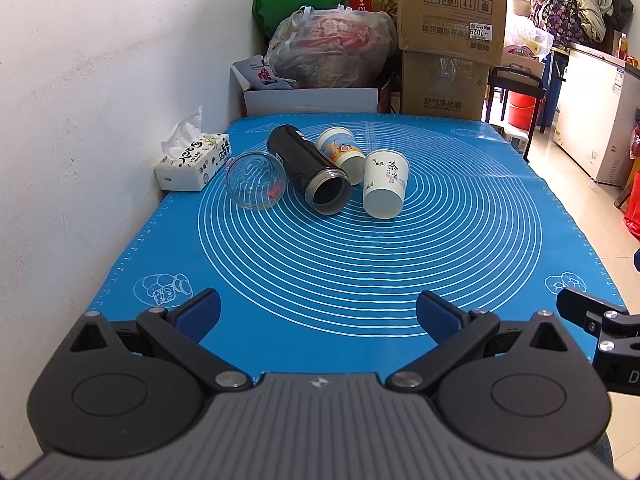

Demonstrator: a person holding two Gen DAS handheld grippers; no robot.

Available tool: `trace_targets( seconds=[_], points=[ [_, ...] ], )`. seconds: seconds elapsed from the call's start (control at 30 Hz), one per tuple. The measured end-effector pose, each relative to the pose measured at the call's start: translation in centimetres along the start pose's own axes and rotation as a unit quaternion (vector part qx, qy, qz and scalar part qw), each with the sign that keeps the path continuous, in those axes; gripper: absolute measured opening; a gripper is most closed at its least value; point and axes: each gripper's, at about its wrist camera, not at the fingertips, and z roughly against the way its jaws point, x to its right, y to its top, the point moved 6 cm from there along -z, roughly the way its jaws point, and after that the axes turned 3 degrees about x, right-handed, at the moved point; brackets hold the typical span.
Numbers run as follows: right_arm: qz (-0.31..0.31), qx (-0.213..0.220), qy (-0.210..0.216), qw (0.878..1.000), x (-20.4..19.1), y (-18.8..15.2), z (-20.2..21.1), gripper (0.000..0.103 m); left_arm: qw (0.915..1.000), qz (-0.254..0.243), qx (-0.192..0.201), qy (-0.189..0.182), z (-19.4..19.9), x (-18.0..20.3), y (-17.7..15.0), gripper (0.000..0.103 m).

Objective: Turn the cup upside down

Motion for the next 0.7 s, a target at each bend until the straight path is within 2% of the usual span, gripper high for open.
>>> trace_targets(
  seconds=[0.7],
  points=[
    [-0.01, 0.0, -0.004, 1.0, 0.9, 0.2, -1.0, 0.103, 1.0, -0.003, 0.001, 0.004, -0.8, 0.3, 0.1, 0.102]
  ],
)
